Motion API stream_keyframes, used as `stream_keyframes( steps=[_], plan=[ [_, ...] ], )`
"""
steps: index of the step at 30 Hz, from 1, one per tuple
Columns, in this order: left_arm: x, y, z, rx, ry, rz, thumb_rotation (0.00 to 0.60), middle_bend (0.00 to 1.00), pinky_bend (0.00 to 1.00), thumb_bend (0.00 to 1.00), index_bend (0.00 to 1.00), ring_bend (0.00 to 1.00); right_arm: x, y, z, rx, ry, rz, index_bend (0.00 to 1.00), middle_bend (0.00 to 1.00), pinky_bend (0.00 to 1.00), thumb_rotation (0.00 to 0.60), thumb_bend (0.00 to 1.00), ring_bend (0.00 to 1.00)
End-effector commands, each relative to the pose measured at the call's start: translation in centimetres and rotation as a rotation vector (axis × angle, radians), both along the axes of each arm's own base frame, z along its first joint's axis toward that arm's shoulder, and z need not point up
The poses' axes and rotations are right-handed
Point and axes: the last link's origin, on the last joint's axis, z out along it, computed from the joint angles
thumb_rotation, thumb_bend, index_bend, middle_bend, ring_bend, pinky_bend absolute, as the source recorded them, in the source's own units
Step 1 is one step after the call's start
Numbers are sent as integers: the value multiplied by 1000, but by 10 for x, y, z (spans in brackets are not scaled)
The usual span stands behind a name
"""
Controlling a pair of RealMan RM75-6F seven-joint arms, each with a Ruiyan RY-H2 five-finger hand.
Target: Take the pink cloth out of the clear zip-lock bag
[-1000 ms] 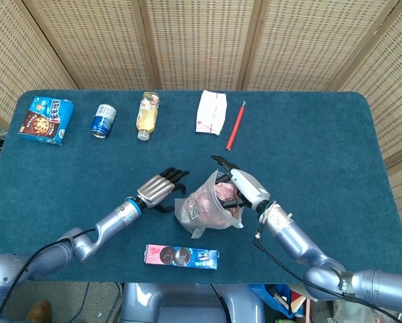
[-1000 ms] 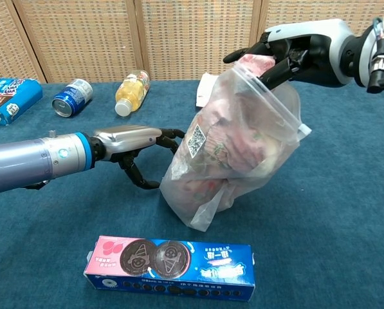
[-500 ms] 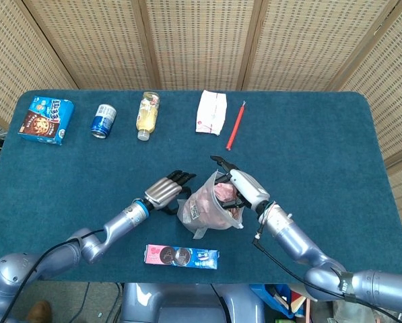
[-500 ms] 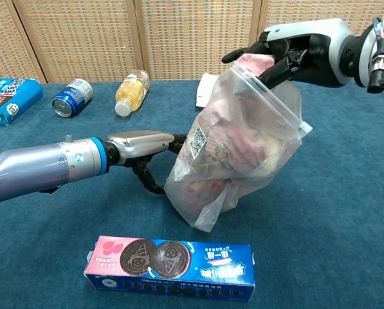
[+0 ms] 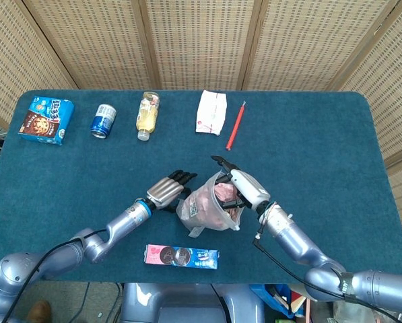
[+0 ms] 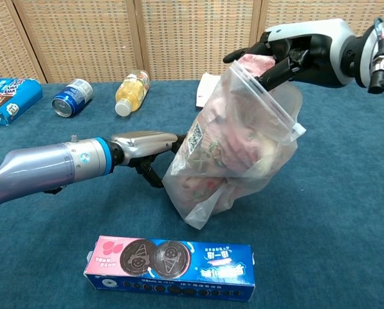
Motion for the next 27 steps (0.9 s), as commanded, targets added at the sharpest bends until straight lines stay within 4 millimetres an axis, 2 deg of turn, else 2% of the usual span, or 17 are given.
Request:
stream_keyframes(
  steps=[1, 10, 15, 21, 22, 27],
  plan=[
    [0, 0, 0, 2, -3, 2, 600, 0, 0, 555, 592, 0, 0, 0, 0, 0, 1, -1, 774, 0, 0, 600, 591, 0],
    [-2, 3, 9, 26, -16, 4, 600, 0, 0, 555, 666, 0, -2, 0, 2, -5, -5, -8, 774, 0, 0, 600, 593, 0],
    [-12, 6, 27, 66, -51, 24, 600, 0, 0, 556, 674, 0, -5, -2, 8, -24, -8, -12, 774, 0, 0, 600, 594, 0],
    [-47, 11, 80, 173, -73, 79, 600, 0, 0, 557, 679, 0, -20, -10, 18, -66, 9, -54, 775, 0, 0, 600, 594, 0],
    [-57, 14, 94, 204, -60, 88, 600, 0, 0, 558, 680, 0, -24, -11, 20, -74, 10, -70, 775, 0, 0, 600, 594, 0],
    [-92, 15, 139, 288, -8, 128, 600, 0, 0, 560, 683, 0, -43, -17, 24, -98, 26, -118, 774, 0, 0, 600, 594, 0]
  ],
)
